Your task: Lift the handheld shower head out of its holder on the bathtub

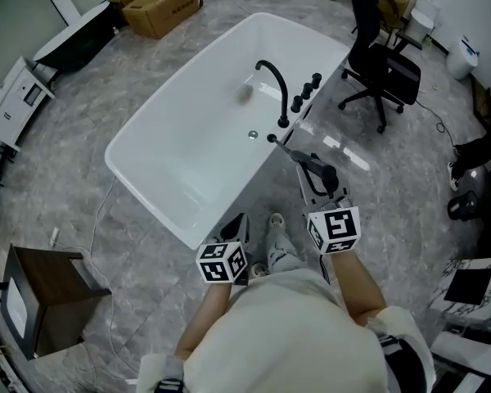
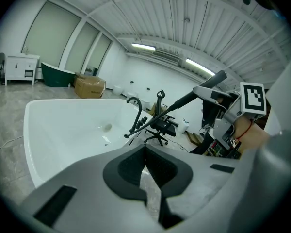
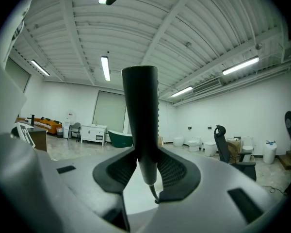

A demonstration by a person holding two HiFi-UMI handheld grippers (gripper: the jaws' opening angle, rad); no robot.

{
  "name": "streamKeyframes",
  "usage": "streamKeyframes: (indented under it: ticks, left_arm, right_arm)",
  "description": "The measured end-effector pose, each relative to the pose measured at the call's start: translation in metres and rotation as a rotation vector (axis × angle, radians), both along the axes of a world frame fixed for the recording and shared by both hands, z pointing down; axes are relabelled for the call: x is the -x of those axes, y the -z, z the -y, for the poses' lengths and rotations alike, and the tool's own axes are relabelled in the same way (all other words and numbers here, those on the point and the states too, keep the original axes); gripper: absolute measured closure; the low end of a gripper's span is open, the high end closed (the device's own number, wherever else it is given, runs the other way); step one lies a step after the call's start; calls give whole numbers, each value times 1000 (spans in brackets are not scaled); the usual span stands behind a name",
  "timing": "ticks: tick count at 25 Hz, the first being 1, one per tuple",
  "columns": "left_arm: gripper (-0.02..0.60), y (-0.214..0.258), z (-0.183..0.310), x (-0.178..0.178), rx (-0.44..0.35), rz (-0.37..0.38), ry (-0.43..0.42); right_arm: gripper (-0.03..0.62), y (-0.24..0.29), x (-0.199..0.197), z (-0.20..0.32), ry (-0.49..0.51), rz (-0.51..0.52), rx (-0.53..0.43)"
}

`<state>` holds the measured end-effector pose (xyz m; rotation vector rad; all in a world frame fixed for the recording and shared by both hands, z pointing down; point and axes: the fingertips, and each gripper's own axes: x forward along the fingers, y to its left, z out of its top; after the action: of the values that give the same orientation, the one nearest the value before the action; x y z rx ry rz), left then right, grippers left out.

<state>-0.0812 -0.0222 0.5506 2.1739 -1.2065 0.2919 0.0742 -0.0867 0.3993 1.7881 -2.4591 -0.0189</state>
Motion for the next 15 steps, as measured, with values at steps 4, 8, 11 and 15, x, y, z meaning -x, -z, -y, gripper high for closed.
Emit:
streamKeyframes:
  ticks: [4,8,11,15]
  left_arm:
    - [561,5,-3,1,-16,-2,2]
    - [561,9,-10,3,-33,-1,-5]
    - [561,12,-15,2,-41,-1,-11]
    - [561,14,-19,1,-48,-1,-13]
  right_arm:
    - [453,20,0,-18,11,13,-28]
    - [453,37,0,-38,8,24,-66]
    - [453,50,-2,-50,3,39,-97]
    - [453,63,-3,-60,9,40,-132]
